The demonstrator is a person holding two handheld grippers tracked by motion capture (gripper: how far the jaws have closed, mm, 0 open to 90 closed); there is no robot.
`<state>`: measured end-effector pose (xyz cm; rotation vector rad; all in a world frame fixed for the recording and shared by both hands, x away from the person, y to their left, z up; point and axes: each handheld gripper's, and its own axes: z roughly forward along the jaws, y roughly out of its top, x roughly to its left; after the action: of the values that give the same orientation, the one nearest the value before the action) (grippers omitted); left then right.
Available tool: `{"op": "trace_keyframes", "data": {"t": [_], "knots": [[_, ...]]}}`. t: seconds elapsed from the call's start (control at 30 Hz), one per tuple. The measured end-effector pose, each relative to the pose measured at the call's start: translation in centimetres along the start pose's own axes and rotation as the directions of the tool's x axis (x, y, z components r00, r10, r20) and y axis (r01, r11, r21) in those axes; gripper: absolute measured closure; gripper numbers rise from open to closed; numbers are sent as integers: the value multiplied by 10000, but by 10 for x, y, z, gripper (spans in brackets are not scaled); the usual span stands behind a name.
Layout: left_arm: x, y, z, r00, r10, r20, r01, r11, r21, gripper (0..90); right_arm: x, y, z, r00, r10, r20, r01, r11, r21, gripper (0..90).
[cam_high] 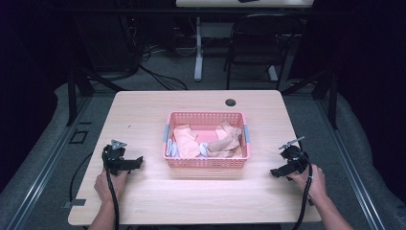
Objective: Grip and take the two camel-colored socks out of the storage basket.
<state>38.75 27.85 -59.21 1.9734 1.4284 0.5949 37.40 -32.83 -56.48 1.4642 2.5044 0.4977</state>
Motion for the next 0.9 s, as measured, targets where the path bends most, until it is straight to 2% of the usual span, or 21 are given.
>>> {"op": "trace_keyframes", "data": {"t": [0.2,0.27,0.3,0.47,0.53,0.57,0.6,0.67,0.77,0.83,0.9], "knots": [[0,0,0,10000,7,31,-7,10000,4,0,0,-1,1,10000,-6,-77,4,9995,-308,0],[0,1,1,10000,18,48,-18,10000,-3,0,0,2,0,9996,-247,-147,248,9997,71,0],[0,1,1,10000,11,43,-11,10000,-7,0,-1,4,0,9991,-418,-9,418,9986,313,0],[0,1,1,10000,6,69,-6,10000,-3,0,-1,6,0,9991,-394,-172,403,9975,572,1],[0,1,2,10000,-1,56,1,10000,-20,0,-1,6,-1,9991,-417,-95,422,9971,630,12],[0,1,2,10000,-3,53,3,10000,-17,0,-2,7,-2,9991,-411,-132,418,9971,631,11],[0,1,2,10000,3,51,-3,10000,-14,0,-1,7,-4,9997,-164,-175,170,9992,372,14],[0,1,2,10000,10,44,-10,10000,-8,0,-1,8,-6,9994,-253,-227,264,9984,497,13],[1,1,2,10000,30,43,-30,10000,7,0,-1,11,-14,9986,-259,-453,276,9989,374,13],[1,1,2,10000,34,43,-34,10000,11,0,1,13,-19,9990,-272,-351,281,9993,251,12],[1,1,2,10000,31,42,-31,10000,8,0,2,17,-26,9981,-391,-485,402,9989,230,12]]}}
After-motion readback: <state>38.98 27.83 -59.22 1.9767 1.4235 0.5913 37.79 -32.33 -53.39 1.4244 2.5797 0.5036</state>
